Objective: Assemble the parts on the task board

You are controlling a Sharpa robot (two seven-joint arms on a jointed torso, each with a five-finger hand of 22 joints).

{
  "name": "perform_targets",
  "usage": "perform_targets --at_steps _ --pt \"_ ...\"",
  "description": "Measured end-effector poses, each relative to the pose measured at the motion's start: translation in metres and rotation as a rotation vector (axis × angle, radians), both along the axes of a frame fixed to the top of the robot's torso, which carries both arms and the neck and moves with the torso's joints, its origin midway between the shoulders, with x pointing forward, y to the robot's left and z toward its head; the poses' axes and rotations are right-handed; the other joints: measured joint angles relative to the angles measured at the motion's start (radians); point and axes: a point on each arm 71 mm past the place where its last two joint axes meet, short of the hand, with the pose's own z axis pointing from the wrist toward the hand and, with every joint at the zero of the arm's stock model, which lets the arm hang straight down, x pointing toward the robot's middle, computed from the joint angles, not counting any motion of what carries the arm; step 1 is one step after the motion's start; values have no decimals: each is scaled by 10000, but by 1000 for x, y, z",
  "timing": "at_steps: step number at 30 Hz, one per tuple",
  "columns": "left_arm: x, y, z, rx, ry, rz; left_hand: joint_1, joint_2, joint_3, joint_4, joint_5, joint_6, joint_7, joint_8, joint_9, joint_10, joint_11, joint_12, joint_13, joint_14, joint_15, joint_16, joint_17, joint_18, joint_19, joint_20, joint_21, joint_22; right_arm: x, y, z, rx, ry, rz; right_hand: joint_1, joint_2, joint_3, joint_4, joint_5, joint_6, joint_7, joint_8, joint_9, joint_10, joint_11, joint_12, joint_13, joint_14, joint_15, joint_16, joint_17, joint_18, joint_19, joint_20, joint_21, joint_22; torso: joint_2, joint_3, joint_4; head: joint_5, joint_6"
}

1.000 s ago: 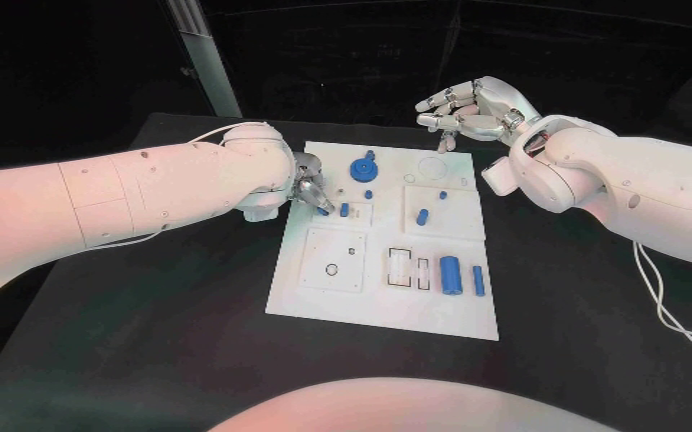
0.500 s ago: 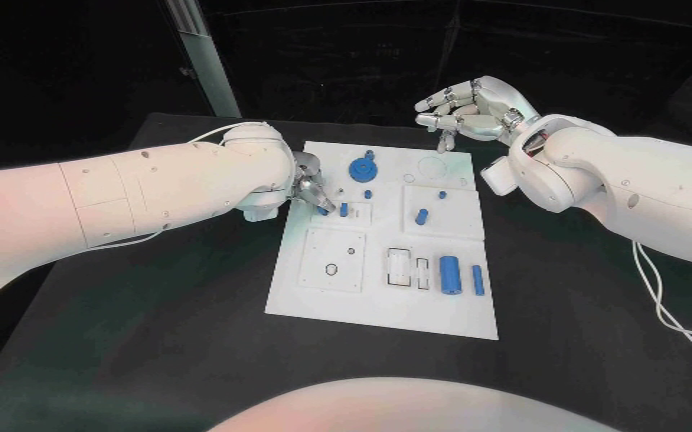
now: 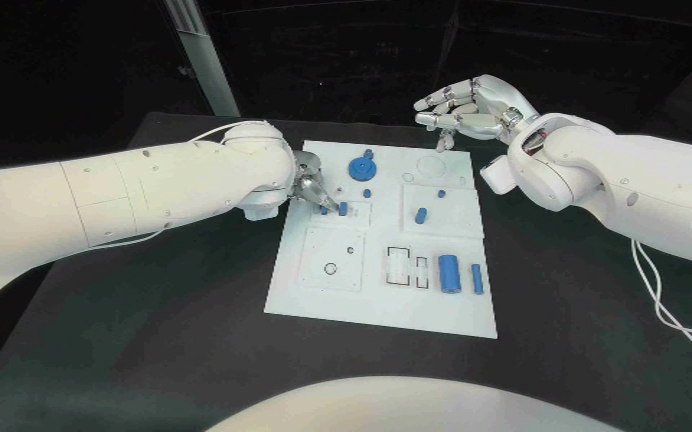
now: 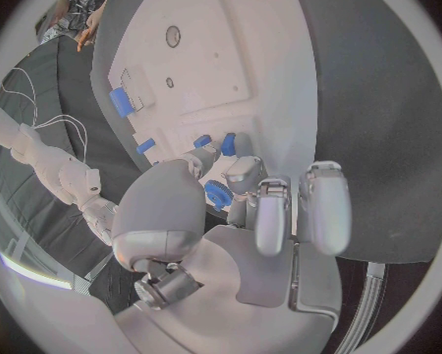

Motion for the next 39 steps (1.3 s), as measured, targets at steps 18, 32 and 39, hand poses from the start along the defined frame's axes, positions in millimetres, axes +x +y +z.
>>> perform_targets --at_steps 18,32,39 --pt "2 8 1 -80 -116 218 -185 -109 -2080 849 0 -340 150 -104 -130 -732 108 -1041 -1432 -38 -37 0 0 -1 0 0 -134 0 0 -1 0 -14 18 -21 0 0 0 0 0 -19 -19 0 0 -38 -37 0 -16 0 0 0 -8 0 0 0 0 -2 -3 -3 1 -21 34" --pt "1 19 10 -1709 -681 774 1048 749 -3118 961 0 -1898 863 -1200 -1179 -2229 755 -2620 -3622 -15 490 -131 0 194 -650 460 -1294 -1177 2 -2 -1 -39 32 -72 0 0 0 0 0 -29 -28 37 0 -74 -1 0 -33 1 -1 -35 -8 0 0 0 0 -7 -9 -12 11 -51 79" --pt "8 17 20 -3343 -1301 489 2174 767 -3313 841 0 -2313 1234 -1200 -1615 -3743 1105 -3500 -4347 -373 845 -2349 -608 973 -2626 747 -4629 -4838 2 -2 -1 -45 40 -79 0 0 0 0 0 -28 -28 37 0 -73 -1 0 -33 1 -1 -34 -17 0 0 0 0 -7 -9 -3 12 -61 111"
